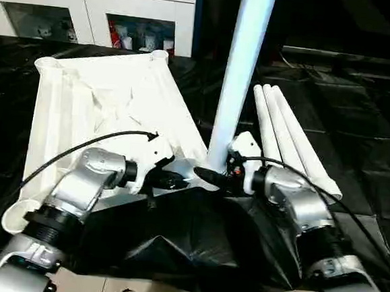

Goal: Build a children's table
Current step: Rotate leg to tighten

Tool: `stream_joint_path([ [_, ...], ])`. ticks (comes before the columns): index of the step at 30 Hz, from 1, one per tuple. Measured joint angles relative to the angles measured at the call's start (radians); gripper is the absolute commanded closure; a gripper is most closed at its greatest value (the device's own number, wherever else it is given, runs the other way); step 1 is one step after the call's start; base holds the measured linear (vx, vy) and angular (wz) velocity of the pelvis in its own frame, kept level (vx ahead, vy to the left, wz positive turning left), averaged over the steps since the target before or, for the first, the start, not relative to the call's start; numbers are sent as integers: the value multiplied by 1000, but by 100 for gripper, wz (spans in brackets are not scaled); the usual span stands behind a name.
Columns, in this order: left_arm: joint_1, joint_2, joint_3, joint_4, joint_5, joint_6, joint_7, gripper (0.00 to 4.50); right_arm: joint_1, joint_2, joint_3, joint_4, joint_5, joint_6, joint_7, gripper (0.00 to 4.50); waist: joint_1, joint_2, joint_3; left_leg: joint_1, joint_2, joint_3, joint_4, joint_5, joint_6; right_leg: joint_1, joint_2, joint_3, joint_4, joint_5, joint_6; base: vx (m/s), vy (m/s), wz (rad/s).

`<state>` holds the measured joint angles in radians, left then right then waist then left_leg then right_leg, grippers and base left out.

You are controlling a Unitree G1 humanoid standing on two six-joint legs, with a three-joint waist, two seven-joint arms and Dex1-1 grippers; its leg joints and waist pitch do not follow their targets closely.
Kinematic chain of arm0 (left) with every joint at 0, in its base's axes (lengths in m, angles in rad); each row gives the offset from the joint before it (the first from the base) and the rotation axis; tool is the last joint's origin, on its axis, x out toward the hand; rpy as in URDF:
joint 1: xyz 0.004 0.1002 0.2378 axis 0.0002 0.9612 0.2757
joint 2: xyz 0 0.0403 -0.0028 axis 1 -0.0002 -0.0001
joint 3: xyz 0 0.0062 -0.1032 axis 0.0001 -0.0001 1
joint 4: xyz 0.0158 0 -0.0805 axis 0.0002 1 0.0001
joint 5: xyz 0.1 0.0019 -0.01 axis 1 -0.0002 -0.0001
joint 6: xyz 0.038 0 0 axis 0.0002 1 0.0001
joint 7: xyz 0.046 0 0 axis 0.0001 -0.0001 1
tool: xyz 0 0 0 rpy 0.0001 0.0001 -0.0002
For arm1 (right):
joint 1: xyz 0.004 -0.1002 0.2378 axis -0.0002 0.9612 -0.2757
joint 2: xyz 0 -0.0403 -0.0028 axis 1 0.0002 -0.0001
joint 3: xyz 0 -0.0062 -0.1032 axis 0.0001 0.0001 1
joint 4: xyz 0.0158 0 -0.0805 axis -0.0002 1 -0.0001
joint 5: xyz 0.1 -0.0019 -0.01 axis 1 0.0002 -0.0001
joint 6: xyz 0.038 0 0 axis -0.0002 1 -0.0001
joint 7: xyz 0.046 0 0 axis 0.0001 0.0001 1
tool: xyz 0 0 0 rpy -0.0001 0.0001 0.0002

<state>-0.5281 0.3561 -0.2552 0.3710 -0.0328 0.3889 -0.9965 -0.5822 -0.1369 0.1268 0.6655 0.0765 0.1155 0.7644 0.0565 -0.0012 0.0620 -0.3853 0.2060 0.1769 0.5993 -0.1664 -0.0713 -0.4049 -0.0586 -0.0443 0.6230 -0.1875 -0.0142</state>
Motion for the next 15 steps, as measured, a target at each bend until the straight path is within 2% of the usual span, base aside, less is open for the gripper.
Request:
stream_joint_path([
  [5, -85, -113, 12, 108, 31, 41, 179, 450, -84, 94, -83, 137, -12, 0, -298, 179, -11, 0, 0, 1, 0, 0, 1, 0, 0, 0, 0, 1, 2, 0, -1, 0, 0, 0],
  [12, -137, -188, 24, 185, 49, 46, 296, 450, -160, 140, -113, 250, -41, -33, -492, 179, -10, 1, 0, 0, 0, 0, -1, 0, 0, 0, 0, 0, 0, 0, 0, 0, 0, 0],
  [14, -139, -192, 24, 191, 50, 43, 302, 450, -162, 143, -119, 261, -43, -42, -498, 110, -9, 1, 0, 0, 0, 0, -1, 0, 0, 0, 0, 0, 0, 0, 0, 0, 0, 0],
  [15, -139, -192, 24, 195, 51, 38, 302, 450, -165, 145, -123, 271, -43, -49, -497, 110, -9, 2, 0, 0, 0, 0, -1, 0, 0, 0, 0, 0, 0, 0, 0, 0, 0, 0],
])
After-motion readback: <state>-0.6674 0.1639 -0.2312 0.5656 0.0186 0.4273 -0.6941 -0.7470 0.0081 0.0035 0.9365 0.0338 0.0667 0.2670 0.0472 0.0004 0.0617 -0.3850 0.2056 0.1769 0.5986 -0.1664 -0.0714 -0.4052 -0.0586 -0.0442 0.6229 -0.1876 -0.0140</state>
